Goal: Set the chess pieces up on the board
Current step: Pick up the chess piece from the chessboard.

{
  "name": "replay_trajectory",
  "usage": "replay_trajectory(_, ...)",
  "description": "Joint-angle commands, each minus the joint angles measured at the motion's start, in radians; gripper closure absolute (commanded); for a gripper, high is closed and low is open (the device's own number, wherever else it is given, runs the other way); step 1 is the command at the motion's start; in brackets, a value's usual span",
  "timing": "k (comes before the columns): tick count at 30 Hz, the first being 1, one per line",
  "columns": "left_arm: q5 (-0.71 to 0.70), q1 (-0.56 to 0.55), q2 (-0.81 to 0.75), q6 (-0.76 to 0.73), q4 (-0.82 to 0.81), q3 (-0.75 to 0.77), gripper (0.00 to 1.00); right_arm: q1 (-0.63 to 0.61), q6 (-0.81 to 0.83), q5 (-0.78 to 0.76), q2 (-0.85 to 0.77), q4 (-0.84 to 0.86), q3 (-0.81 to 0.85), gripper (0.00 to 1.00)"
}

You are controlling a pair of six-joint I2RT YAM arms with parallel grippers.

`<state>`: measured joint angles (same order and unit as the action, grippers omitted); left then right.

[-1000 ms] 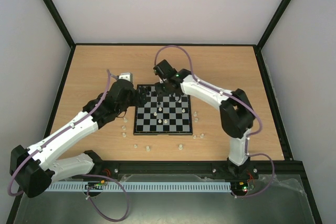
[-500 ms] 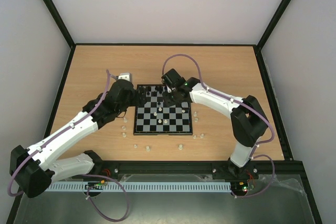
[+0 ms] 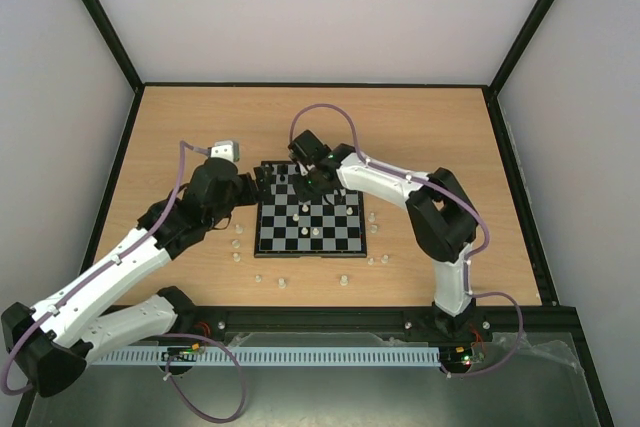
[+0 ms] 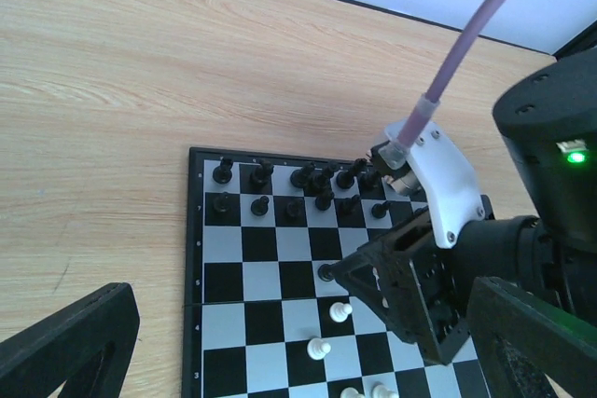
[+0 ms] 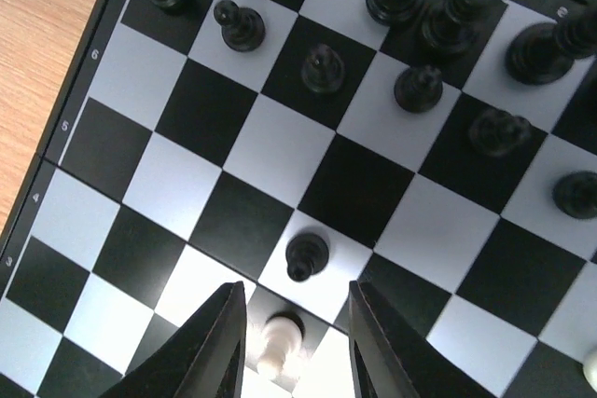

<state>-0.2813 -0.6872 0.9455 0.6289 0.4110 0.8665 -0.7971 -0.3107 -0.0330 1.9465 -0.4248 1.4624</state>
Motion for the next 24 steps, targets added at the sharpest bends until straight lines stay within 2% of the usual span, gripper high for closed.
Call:
replay_trajectory(1, -0.011, -0.006, -0.018, 0.001, 0.024, -0.009, 0.01, -0.011, -0.005, 0.003, 0.045, -0.055, 0.061, 0.7)
replay_trajectory(16, -0.018, -0.006, -0.008, -0.003, 0.019, -0.014, 0.0, -0.015, -0.002, -0.027, 0.129, -0.095, 0.103, 0.74)
replay_trajectory(24, -0.018, -0.005, -0.01, -0.002, 0.018, -0.016, 0.0, -0.015, 0.001, -0.037, 0.139, -0.091, 0.114, 0.83)
